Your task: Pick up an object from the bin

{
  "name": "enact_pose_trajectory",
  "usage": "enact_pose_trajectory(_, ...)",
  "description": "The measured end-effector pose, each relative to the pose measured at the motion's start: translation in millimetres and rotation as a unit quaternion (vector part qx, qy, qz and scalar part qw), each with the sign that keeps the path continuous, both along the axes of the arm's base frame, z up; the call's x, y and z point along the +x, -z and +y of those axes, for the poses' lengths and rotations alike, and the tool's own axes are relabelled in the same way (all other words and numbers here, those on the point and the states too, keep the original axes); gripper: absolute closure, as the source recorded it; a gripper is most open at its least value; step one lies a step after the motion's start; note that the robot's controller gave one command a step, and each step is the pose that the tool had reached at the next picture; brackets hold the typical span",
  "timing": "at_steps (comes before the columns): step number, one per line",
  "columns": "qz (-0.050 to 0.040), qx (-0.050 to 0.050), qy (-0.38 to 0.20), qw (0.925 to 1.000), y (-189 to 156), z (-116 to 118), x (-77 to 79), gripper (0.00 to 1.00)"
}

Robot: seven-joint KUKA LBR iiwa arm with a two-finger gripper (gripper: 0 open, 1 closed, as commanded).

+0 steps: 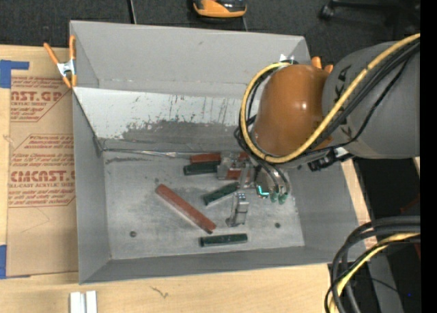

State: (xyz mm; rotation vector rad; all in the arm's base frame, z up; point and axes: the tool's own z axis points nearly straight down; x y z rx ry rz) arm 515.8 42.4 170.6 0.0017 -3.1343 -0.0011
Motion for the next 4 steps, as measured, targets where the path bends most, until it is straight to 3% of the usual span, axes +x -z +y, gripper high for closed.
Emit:
enact_pose_trajectory(1,-0.0040,0.000,0.000,1.0000,-4,0,1.9,0.00)
enact_pose_trajectory(2,-0.0065,0.001,-0.010,0.9999,67,55,4.9,0.00)
enact_pose_trajectory(3,-0.0031,-0.001,0.128,0.9918,96,74,4.7,0.00)
enact_pose_trajectory(4,-0.0030,-0.001,0.109,0.9941,99,74,-3.1,0.00)
